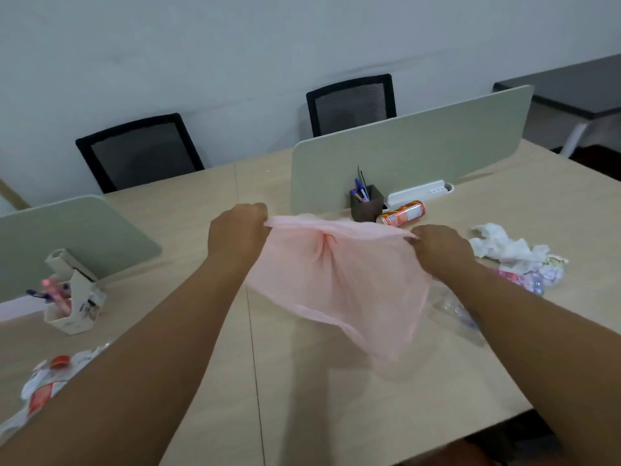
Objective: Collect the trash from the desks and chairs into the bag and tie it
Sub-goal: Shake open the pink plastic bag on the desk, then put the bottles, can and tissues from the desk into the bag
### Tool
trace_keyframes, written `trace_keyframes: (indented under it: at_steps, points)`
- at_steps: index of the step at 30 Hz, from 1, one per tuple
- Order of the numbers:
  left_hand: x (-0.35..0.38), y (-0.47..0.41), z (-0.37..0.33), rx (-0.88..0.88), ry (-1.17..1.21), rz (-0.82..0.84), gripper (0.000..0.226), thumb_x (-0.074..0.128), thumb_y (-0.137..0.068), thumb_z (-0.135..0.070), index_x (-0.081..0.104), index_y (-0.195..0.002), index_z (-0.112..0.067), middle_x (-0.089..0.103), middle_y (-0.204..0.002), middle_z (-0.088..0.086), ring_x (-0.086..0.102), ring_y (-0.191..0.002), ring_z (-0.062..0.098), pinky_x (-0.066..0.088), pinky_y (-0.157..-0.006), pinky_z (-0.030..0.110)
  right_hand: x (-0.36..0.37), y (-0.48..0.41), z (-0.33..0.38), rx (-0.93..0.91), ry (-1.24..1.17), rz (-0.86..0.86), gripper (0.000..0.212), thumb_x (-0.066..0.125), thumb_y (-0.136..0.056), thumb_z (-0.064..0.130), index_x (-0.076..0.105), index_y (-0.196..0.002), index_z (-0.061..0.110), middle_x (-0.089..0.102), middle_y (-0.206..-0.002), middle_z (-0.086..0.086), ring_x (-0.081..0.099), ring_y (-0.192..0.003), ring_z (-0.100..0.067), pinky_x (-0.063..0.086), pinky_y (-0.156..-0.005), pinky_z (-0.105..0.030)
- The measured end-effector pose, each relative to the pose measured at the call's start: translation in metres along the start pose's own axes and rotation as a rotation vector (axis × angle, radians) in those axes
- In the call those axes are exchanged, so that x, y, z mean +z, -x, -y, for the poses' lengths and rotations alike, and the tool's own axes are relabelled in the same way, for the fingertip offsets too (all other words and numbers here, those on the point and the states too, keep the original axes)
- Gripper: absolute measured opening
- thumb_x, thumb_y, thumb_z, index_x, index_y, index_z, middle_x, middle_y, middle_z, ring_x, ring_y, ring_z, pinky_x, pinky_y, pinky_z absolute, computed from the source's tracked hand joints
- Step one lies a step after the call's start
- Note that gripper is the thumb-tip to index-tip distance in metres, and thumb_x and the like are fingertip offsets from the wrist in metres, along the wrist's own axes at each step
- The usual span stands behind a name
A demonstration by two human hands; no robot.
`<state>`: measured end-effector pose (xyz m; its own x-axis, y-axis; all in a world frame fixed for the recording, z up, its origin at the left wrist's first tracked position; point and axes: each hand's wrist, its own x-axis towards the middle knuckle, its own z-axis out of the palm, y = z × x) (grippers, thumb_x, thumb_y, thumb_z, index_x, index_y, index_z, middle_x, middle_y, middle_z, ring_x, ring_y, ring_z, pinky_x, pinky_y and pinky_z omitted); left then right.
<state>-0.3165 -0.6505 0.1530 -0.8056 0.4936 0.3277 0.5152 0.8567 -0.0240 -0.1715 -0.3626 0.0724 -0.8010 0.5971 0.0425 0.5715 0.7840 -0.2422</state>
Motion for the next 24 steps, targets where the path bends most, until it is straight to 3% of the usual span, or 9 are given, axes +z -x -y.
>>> trace_keyframes:
  at_steps: [2, 4, 7, 9, 11, 14, 16, 21, 24]
  points:
    - [0.001, -0.002, -0.013, 0.006, 0.014, 0.001, 0.017, 0.05, -0.091, -0.023, 0.061, -0.086, -0.011, 0.064, -0.081, 0.011, 0.059, -0.073, 0.035, 0.045, -0.061, 0.035, 0.0, 0.01, 0.023, -0.16, -0.159, 0.054, 0.045, 0.055, -0.09, 0.043, 0.047, -0.134, 0.035, 0.054, -0.13, -0.005, 0.051, -0.117, -0.031, 0.046, -0.093, -0.042]
    - [0.0, -0.004, -0.03, 0.016, 0.018, 0.01, 0.021, 0.05, -0.092, -0.028, 0.058, -0.083, -0.011, 0.062, -0.08, 0.011, 0.059, -0.072, 0.035, 0.041, -0.059, 0.033, 0.0, 0.025, 0.052, -0.336, -0.175, -0.045, 0.053, 0.06, -0.086, 0.048, 0.045, -0.136, 0.037, 0.054, -0.124, -0.003, 0.052, -0.113, -0.029, 0.041, -0.086, -0.039]
    - [-0.004, -0.01, -0.042, 0.034, -0.025, 0.011, 0.015, 0.052, -0.09, -0.023, 0.06, -0.087, -0.011, 0.064, -0.083, 0.012, 0.061, -0.075, 0.036, 0.045, -0.062, 0.035, 0.007, 0.022, 0.048, -0.289, -0.029, -0.232, 0.026, 0.05, -0.093, 0.03, 0.062, -0.115, 0.028, 0.061, -0.107, -0.005, 0.057, -0.101, -0.032, 0.035, -0.077, -0.037]
    - [-0.009, -0.012, -0.04, 0.024, -0.068, 0.006, 0.011, 0.056, -0.086, -0.019, 0.064, -0.091, -0.013, 0.065, -0.087, 0.012, 0.062, -0.077, 0.035, 0.048, -0.065, 0.036, 0.018, 0.014, 0.015, -0.149, 0.001, -0.108, 0.025, 0.044, -0.096, 0.027, 0.061, -0.115, 0.025, 0.058, -0.111, -0.007, 0.055, -0.104, -0.034, 0.039, -0.082, -0.039]
    - [-0.008, -0.01, -0.039, -0.001, -0.086, 0.019, 0.011, 0.058, -0.087, -0.021, 0.065, -0.091, -0.013, 0.065, -0.087, 0.011, 0.061, -0.076, 0.033, 0.046, -0.065, 0.035, 0.029, 0.008, -0.022, -0.083, -0.13, 0.079, 0.035, 0.042, -0.098, 0.041, 0.055, -0.129, 0.03, 0.054, -0.12, -0.009, 0.051, -0.112, -0.037, 0.04, -0.092, -0.042]
    - [0.001, -0.004, -0.052, -0.058, -0.055, 0.064, 0.013, 0.059, -0.087, -0.023, 0.065, -0.089, -0.012, 0.064, -0.086, 0.013, 0.059, -0.076, 0.034, 0.044, -0.064, 0.034, 0.042, 0.007, -0.066, -0.073, -0.357, 0.309, 0.078, 0.06, -0.077, 0.068, 0.037, -0.144, 0.037, 0.047, -0.138, -0.007, 0.042, -0.127, -0.033, 0.035, -0.107, -0.045]
    - [0.01, -0.001, -0.07, -0.095, -0.044, 0.101, 0.013, 0.06, -0.086, -0.025, 0.065, -0.089, -0.013, 0.064, -0.088, 0.014, 0.059, -0.077, 0.035, 0.043, -0.065, 0.033, 0.049, 0.012, -0.097, -0.04, -0.335, 0.398, 0.102, 0.065, -0.062, 0.078, 0.029, -0.147, 0.035, 0.041, -0.146, -0.004, 0.036, -0.135, -0.032, 0.033, -0.11, -0.048]
    - [0.034, 0.005, -0.123, -0.14, -0.01, 0.129, 0.019, 0.061, -0.086, -0.03, 0.067, -0.092, -0.012, 0.065, -0.092, 0.017, 0.064, -0.085, 0.038, 0.045, -0.069, 0.035, 0.066, 0.027, -0.169, -0.039, 0.032, 0.385, 0.087, 0.07, -0.074, 0.052, 0.025, -0.147, 0.035, 0.043, -0.139, -0.004, 0.043, -0.125, -0.033, 0.041, -0.098, -0.042]
    - [0.045, 0.009, -0.142, -0.179, 0.021, 0.136, 0.02, 0.061, -0.084, -0.03, 0.067, -0.091, -0.012, 0.065, -0.089, 0.018, 0.064, -0.084, 0.039, 0.046, -0.067, 0.035, 0.083, 0.037, -0.19, 0.008, -0.013, 0.439, 0.086, 0.068, -0.081, 0.04, 0.017, -0.15, 0.032, 0.035, -0.143, -0.006, 0.041, -0.127, -0.035, 0.045, -0.094, -0.044]
